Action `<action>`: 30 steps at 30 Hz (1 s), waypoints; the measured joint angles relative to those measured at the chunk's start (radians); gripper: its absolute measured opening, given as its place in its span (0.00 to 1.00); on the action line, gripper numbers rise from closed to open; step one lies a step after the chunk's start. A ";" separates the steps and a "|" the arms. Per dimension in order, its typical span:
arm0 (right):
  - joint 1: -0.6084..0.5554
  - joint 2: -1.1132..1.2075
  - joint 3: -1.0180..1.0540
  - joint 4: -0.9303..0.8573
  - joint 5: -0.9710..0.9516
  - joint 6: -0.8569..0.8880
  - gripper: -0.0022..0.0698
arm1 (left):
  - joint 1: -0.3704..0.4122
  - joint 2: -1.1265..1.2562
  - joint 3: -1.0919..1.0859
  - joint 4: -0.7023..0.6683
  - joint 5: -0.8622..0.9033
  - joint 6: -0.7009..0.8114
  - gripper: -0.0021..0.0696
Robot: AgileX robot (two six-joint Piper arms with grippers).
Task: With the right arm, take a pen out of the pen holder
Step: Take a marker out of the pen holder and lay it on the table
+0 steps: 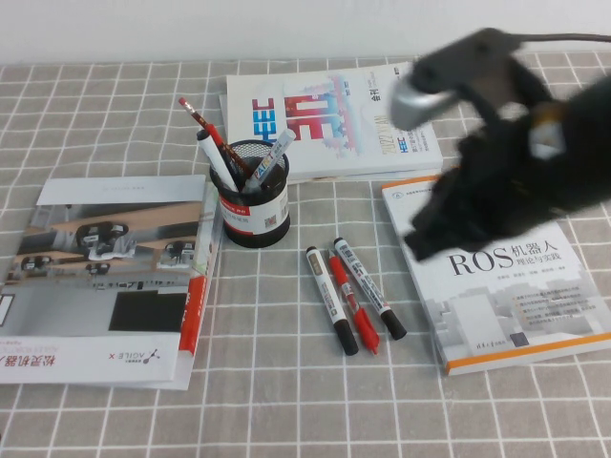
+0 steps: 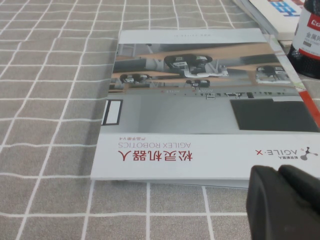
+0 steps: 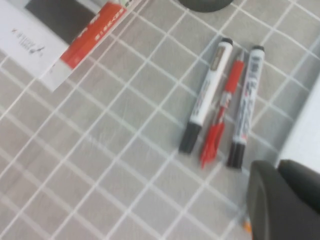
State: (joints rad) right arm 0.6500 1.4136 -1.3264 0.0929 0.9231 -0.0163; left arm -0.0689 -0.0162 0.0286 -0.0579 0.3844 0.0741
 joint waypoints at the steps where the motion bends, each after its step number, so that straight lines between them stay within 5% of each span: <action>1: 0.000 -0.051 0.036 -0.001 0.000 0.000 0.01 | 0.000 0.000 0.000 0.000 0.000 0.000 0.02; 19: 0.000 -0.764 0.609 -0.035 -0.008 0.091 0.01 | 0.000 0.000 0.000 0.000 0.000 0.000 0.02; 30: 0.000 -0.785 0.918 -0.111 -0.408 0.120 0.01 | 0.000 0.000 0.000 0.000 0.000 0.000 0.02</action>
State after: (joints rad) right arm 0.6500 0.6282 -0.4088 -0.0180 0.5155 0.1039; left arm -0.0693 -0.0162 0.0286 -0.0579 0.3844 0.0741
